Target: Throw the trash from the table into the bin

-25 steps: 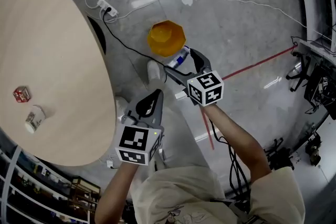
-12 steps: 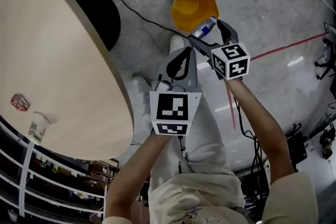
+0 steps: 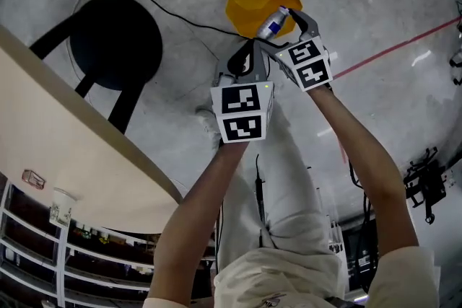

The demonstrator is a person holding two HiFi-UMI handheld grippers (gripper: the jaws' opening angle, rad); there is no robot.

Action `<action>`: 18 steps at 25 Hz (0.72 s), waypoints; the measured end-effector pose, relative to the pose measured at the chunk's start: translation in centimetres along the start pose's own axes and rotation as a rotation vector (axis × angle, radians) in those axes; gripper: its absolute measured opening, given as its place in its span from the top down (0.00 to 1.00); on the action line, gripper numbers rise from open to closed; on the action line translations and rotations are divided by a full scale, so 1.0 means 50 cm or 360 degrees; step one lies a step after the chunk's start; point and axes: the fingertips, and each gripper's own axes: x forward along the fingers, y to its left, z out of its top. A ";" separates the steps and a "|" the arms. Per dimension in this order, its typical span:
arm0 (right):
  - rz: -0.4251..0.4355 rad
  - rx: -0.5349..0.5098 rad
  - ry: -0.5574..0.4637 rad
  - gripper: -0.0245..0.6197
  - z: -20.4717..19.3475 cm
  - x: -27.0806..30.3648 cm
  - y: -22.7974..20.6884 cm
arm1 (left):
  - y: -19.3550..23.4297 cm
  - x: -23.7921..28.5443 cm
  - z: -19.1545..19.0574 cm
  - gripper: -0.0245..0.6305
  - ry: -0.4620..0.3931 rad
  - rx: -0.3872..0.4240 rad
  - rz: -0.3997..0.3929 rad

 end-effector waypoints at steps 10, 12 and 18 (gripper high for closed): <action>-0.0018 -0.0121 0.0180 0.19 -0.069 0.122 -0.049 | 0.068 0.137 -0.089 0.95 0.0194 0.0051 0.0024; -0.0036 -0.0081 0.0219 0.19 -0.083 0.147 -0.063 | 0.087 0.170 -0.114 0.95 0.0241 0.0044 0.0045; -0.0042 -0.0084 0.0261 0.19 -0.094 0.169 -0.090 | 0.132 0.208 -0.180 0.95 0.0381 0.0166 0.0137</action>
